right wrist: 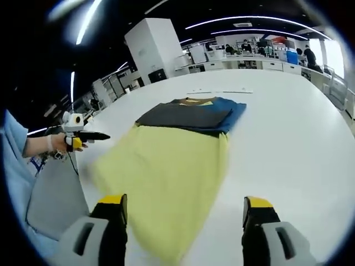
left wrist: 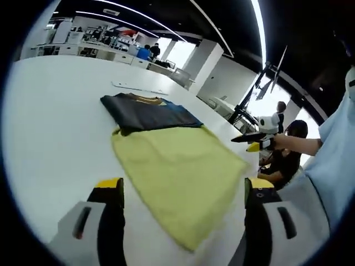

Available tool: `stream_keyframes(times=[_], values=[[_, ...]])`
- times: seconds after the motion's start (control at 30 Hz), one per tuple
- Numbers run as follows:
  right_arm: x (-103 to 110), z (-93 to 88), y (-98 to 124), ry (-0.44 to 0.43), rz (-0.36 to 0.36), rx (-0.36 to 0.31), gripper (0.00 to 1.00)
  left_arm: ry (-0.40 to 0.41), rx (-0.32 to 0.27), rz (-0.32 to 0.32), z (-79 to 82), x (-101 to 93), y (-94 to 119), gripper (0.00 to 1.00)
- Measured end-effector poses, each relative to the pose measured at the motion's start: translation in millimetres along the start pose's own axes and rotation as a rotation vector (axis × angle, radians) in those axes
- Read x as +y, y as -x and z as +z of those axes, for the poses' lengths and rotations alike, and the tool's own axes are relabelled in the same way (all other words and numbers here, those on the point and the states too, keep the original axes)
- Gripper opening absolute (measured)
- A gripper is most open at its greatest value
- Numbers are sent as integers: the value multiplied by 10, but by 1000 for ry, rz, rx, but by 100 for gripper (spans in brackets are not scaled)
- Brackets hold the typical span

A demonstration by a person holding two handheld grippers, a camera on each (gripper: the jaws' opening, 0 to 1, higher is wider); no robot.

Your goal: Fold the garment on the visible template until the final outline fits inside the template.

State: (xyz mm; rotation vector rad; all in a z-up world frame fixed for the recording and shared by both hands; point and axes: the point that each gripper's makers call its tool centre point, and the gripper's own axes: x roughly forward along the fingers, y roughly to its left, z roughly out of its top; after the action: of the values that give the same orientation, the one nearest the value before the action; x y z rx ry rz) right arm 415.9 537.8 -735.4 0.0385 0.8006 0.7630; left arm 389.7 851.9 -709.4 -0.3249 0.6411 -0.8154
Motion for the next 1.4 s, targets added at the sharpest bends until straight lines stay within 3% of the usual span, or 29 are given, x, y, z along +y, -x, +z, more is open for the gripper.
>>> stream_keyframes(times=[0.23, 0.33, 0.43, 0.63, 0.9, 1.23, 1.4], values=[[74, -229, 101, -18, 28, 34, 79, 28, 89, -32, -331, -74, 185, 80], [95, -325, 155, -32, 37, 45, 71, 31, 155, -33, -525, -78, 257, 74], [94, -407, 203, -37, 39, 55, 65, 62, 178, -35, -637, -99, 303, 68], [78, -552, 246, -94, 30, 54, 49, 129, 162, -62, -653, -159, 299, 53], [151, -616, 267, -104, 56, 47, 35, 180, 168, -69, -745, -160, 275, 35], [331, -687, 270, -181, 111, 47, 20, 306, 120, -74, -790, -148, 289, 24], [315, -669, 268, -271, 106, 18, 14, 382, 110, -74, -834, -128, 279, 16]])
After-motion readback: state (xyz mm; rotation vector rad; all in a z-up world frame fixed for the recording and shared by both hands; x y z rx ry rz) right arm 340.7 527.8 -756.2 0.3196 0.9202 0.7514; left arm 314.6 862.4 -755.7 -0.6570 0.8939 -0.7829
